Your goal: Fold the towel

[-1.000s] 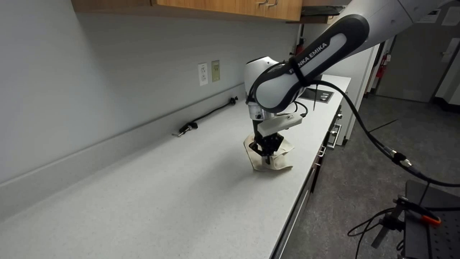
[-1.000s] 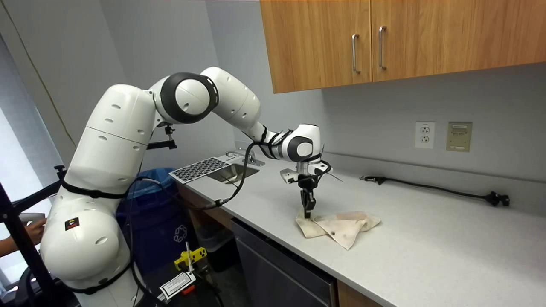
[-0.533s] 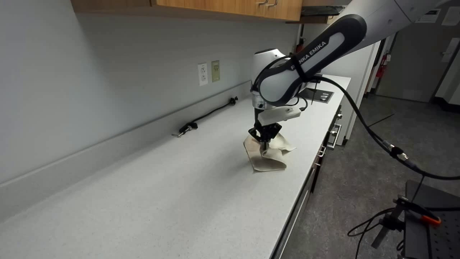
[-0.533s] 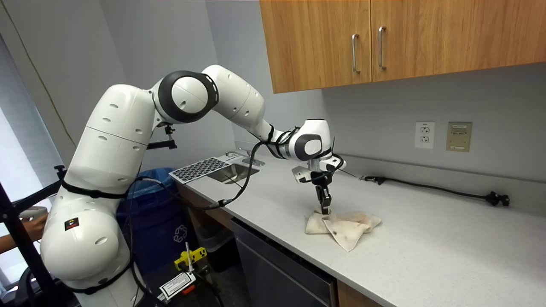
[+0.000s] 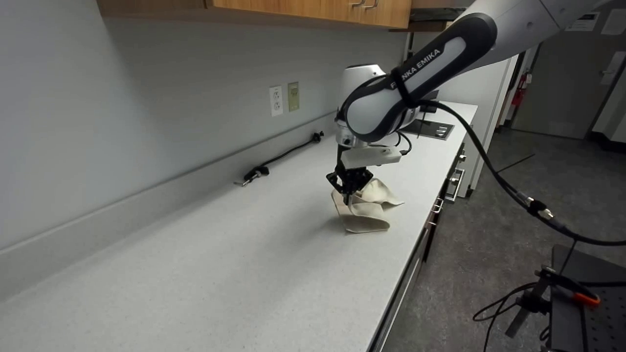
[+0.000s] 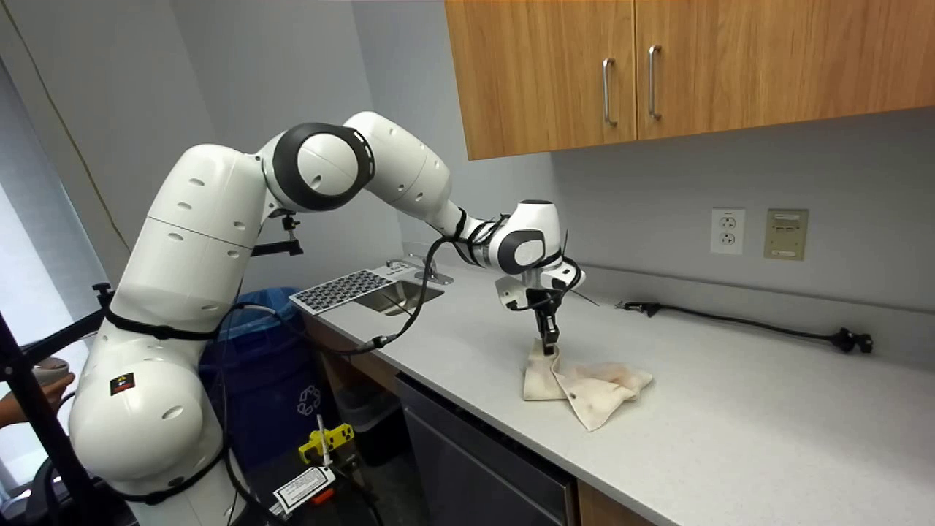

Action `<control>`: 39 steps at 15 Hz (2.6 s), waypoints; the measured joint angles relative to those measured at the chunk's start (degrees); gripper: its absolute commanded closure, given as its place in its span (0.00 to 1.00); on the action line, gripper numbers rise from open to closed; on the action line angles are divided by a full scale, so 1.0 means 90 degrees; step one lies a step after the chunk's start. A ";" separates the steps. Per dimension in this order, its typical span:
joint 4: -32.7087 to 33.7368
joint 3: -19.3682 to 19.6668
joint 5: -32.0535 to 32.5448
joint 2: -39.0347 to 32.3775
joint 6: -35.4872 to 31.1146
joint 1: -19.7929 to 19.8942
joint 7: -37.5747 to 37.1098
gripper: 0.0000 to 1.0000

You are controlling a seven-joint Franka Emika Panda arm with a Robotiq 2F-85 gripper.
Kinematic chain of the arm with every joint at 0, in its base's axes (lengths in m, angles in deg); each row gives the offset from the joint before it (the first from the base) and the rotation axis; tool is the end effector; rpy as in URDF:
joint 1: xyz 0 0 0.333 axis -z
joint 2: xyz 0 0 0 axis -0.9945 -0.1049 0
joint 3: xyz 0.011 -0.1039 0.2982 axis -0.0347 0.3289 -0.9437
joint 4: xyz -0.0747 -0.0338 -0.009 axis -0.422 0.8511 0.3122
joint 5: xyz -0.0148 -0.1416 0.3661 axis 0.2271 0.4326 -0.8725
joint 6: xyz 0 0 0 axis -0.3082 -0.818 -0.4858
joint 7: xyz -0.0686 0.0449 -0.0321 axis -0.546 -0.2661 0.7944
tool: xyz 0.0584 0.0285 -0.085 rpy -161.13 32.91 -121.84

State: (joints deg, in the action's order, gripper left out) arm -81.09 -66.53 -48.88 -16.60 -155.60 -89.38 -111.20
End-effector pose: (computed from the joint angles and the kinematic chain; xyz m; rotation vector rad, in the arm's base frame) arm 0.6759 0.0207 0.2299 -2.9943 0.8813 -0.0139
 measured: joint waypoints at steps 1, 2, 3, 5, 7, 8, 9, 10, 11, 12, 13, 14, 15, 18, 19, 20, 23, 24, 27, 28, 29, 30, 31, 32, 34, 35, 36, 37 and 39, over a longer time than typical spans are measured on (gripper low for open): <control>-0.0009 -0.0063 -0.0135 -0.0003 0.0005 0.0014 0.0033 1.00; -0.0020 -0.0108 -0.0230 -0.0008 0.0008 0.0019 0.0056 0.84; -0.0032 -0.0141 -0.0302 -0.0016 0.0017 0.0020 0.0074 0.72; -0.0059 -0.0169 -0.0372 -0.0036 0.0036 0.0020 0.0076 0.58; -0.0111 -0.0169 -0.0385 -0.0039 0.0042 0.0027 0.0077 0.43; -0.0132 -0.0168 -0.0386 -0.0039 0.0044 0.0036 0.0077 0.36; -0.0149 -0.0168 -0.0393 -0.0039 0.0046 0.0045 0.0077 0.27; -0.0163 -0.0168 -0.0404 -0.0037 0.0055 0.0053 0.0077 0.21; -0.0173 -0.0171 -0.0429 -0.0031 0.0077 0.0059 0.0077 0.12; -0.0179 -0.0174 -0.0471 -0.0018 0.0121 0.0062 0.0082 0.05; -0.0184 -0.0180 -0.0523 0.0004 0.0173 0.0062 0.0089 0.01; -0.0194 -0.0188 -0.0549 0.0036 0.0206 0.0062 0.0090 0.00; -0.0214 -0.0193 -0.0570 0.0079 0.0239 0.0062 0.0090 0.00; -0.0417 -0.0192 -0.0662 0.0291 0.0299 0.0073 0.0090 0.00; -0.0541 -0.0184 -0.0693 0.0392 0.0296 0.0093 0.0089 0.00; -0.0677 -0.0178 -0.0751 0.0492 0.0286 0.0130 0.0089 0.00; -0.1174 -0.0162 -0.1079 0.0795 0.0099 0.0340 0.0098 0.00; -0.1366 -0.0155 -0.1221 0.0889 -0.0062 0.0432 0.0117 0.00; -0.1937 -0.0152 -0.1829 0.1107 -0.0750 0.0758 0.0324 0.00; -0.2099 -0.0159 -0.2091 0.1146 -0.1013 0.0874 0.0443 0.00; -0.2243 -0.0170 -0.2374 0.1169 -0.1277 0.0989 0.0588 0.00; -0.2362 -0.0194 -0.2677 0.1175 -0.1532 0.1109 0.0750 0.00; -0.2466 -0.0243 -0.3001 0.1175 -0.1768 0.1246 0.0933 0.00; -0.2549 -0.0309 -0.3346 0.1170 -0.1965 0.1388 0.1136 0.00; -0.2649 -0.0455 -0.4013 0.1162 -0.2220 0.1647 0.1568 0.00; -0.2668 -0.0519 -0.4333 0.1156 -0.2295 0.1743 0.1784 0.00; -0.2669 -0.0586 -0.4662 0.1152 -0.2341 0.1820 0.2001 0.00; -0.2666 -0.0675 -0.4963 0.1152 -0.2362 0.1899 0.2209 0.00; -0.2651 -0.0866 -0.5435 0.1152 -0.2368 0.2023 0.2543 0.00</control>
State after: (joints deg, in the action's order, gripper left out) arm -104.94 -74.32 -97.80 -6.24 -176.91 -71.17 -88.32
